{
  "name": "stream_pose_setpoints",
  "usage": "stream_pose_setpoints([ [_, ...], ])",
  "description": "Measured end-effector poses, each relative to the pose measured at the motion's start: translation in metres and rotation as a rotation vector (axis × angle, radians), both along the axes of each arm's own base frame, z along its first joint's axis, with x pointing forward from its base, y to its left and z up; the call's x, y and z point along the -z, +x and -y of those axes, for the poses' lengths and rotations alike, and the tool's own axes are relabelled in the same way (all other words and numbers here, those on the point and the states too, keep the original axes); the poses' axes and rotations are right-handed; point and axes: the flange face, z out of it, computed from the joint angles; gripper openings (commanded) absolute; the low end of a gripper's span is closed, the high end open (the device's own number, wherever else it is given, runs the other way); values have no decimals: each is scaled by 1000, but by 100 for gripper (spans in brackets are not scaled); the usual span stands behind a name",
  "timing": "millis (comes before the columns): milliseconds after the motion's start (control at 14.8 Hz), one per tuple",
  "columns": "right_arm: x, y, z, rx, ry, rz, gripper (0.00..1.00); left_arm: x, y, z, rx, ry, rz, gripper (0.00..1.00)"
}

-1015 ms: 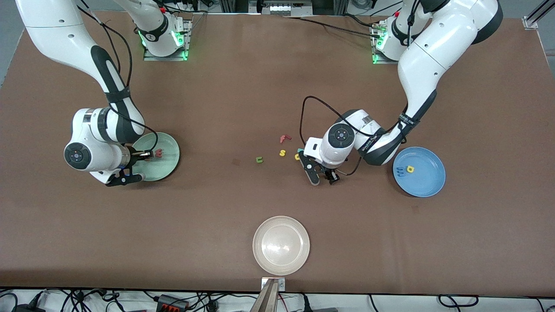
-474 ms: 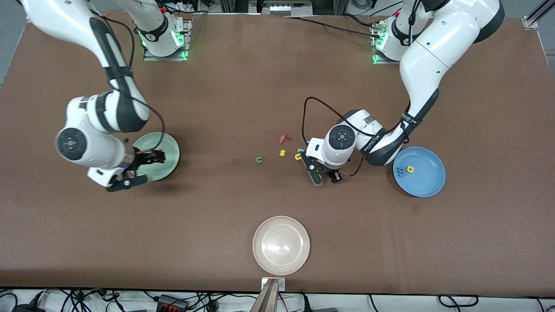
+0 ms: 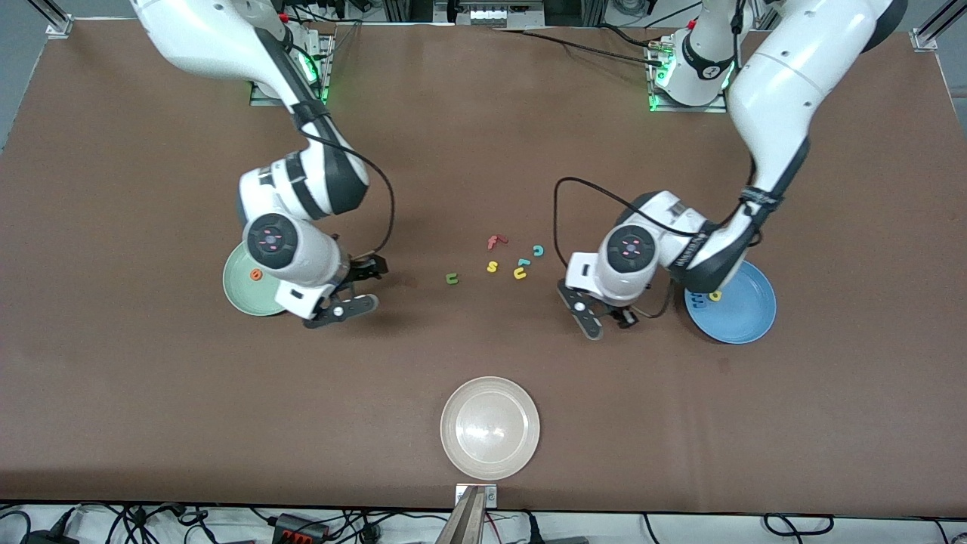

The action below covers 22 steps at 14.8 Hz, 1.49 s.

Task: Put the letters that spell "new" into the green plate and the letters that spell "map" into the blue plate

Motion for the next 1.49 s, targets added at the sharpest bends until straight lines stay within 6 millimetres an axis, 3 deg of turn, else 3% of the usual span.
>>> stream_pose_setpoints([
  [338,36,-15,-74,87,2,40,88,-32,24,-109,-189,103,-45,11],
  [609,62,-36,-113,137,2,54,87,-25,28,-198,-323,129,-94,11],
  [812,72,-49,-130,187,-6,53,83,-4,20,-235,-386,131,-139,11],
  [1015,82,-59,-145,212,-16,64,72,26,10,-244,-422,128,-190,14],
  [1150,87,-60,-148,214,-21,67,71,38,7,-242,-433,126,-208,25],
  [1218,87,-59,-149,215,-19,69,70,41,6,-243,-437,125,-213,51],
  [1285,87,-56,-150,217,-16,74,69,44,6,-244,-441,122,-214,100],
  [1488,88,-51,-151,220,-13,81,66,44,7,-246,-447,118,-209,100],
])
